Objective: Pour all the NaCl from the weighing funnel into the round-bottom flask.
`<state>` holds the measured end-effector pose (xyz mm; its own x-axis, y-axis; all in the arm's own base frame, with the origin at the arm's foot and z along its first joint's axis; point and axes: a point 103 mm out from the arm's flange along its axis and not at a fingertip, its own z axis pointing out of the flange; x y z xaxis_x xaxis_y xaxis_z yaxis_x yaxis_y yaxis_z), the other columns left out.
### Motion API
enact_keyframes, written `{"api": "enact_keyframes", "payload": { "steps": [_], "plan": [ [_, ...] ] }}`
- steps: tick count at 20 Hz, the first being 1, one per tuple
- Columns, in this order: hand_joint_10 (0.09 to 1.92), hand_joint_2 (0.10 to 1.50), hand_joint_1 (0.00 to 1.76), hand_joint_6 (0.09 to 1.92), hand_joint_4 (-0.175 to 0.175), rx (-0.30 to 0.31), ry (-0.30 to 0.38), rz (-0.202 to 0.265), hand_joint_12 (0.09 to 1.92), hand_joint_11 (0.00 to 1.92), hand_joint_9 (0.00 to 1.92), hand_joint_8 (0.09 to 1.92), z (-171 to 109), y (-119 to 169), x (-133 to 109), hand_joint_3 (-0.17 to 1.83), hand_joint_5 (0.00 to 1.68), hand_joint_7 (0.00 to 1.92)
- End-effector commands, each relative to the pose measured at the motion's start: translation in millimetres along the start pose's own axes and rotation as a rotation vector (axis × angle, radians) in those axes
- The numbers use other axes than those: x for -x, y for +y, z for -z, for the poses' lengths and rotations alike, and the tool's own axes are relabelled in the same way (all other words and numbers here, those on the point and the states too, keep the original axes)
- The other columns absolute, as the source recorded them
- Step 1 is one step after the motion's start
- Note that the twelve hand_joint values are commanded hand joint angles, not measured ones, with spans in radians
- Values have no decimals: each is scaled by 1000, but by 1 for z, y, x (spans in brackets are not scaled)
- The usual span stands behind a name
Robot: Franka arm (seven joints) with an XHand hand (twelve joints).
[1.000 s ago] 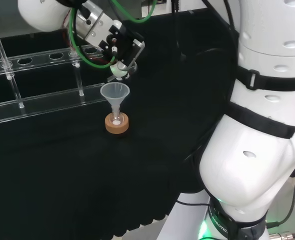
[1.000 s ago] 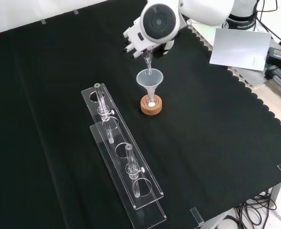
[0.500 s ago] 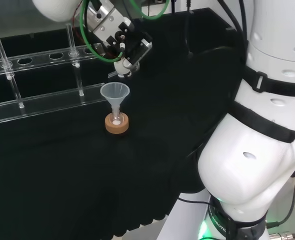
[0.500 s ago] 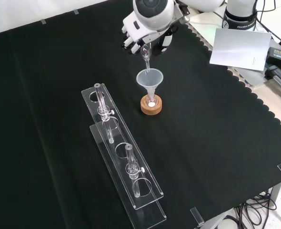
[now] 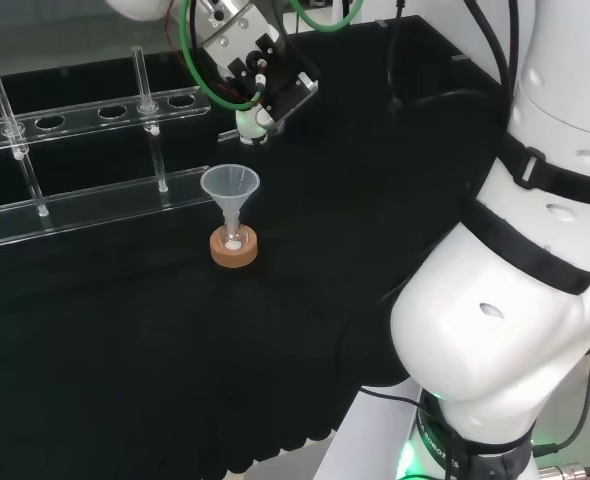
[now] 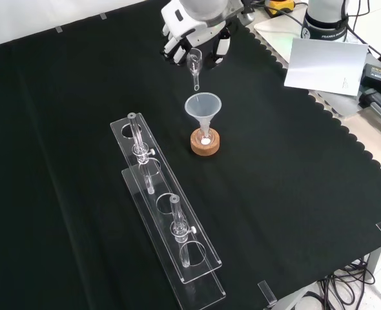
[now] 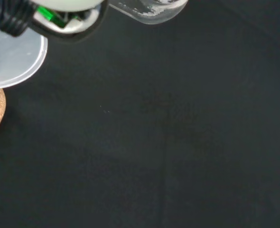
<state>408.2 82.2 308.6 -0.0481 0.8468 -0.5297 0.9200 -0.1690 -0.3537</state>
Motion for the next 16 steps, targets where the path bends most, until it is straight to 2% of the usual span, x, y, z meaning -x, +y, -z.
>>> {"api": "enact_keyframes", "payload": {
  "steps": [1,13,16],
  "plan": [
    [237,704,1085,934,175,12,161,0,983,902,1037,640,-13,4,7,683,1131,636],
    [234,704,1084,936,175,36,324,-11,980,900,1034,639,-25,9,25,683,1130,631],
    [233,705,1084,937,175,39,330,-14,980,899,1033,639,-27,10,29,683,1129,630]
  ]
}}
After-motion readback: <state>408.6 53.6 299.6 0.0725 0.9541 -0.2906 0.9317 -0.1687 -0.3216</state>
